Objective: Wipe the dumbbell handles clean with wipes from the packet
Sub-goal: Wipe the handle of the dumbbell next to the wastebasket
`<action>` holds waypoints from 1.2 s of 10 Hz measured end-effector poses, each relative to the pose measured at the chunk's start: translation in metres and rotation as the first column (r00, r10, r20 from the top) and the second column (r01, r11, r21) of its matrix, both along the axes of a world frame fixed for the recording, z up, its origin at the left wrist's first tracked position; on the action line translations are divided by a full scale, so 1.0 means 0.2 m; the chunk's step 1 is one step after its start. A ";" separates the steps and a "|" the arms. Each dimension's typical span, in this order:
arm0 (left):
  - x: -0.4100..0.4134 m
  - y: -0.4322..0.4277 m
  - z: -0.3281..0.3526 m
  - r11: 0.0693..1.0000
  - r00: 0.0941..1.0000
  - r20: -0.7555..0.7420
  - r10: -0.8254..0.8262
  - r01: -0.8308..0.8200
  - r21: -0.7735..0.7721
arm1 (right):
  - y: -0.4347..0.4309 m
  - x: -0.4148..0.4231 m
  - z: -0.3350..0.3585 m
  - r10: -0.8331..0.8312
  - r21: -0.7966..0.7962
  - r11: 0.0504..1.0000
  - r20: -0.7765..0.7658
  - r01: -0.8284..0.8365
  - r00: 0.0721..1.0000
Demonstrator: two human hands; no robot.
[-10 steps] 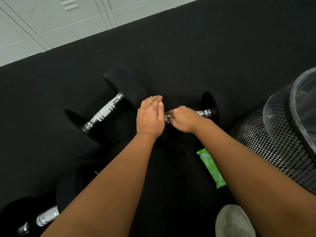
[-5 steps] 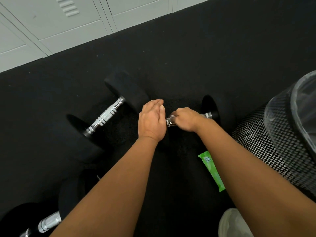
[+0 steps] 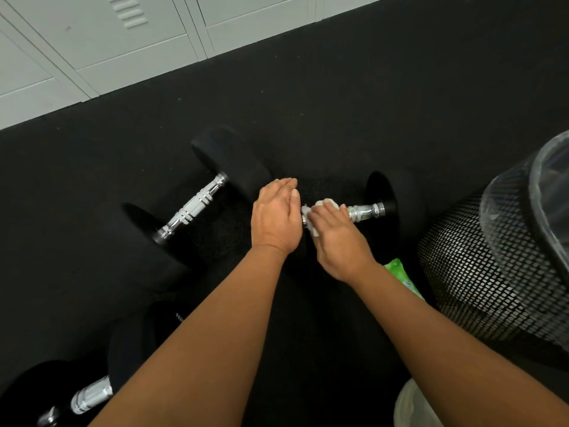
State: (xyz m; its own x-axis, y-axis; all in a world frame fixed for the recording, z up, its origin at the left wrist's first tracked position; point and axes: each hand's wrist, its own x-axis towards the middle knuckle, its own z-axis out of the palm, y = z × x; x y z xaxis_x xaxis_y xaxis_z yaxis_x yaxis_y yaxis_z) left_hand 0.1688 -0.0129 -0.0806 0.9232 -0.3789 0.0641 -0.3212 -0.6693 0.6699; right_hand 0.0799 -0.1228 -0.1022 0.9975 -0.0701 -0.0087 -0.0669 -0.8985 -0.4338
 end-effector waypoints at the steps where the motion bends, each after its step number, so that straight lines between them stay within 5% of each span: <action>1: 0.00 0.00 0.01 1.000 1.000 -0.005 0.001 -0.001 0.013 | 0.02 0.00 -0.03 0.066 -0.034 0.997 0.016 -0.066 0.998; 9: 0.00 0.00 0.01 1.000 1.000 -0.005 -0.006 0.006 0.029 | -0.04 -0.13 -0.12 0.116 -0.296 0.950 0.039 -0.099 0.993; 12: 0.00 0.00 0.04 0.997 0.999 -0.037 -0.034 0.036 0.067 | -0.05 -0.11 -0.09 0.210 -0.195 0.962 0.092 -0.189 0.973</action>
State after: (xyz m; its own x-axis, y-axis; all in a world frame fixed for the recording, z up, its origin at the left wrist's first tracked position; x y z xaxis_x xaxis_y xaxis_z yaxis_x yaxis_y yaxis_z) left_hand 0.1691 -0.0123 -0.0729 0.9104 -0.4136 0.0045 -0.3222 -0.7023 0.6348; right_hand 0.0577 -0.1329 -0.1196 0.9853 0.1402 0.0972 0.1608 -0.9536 -0.2546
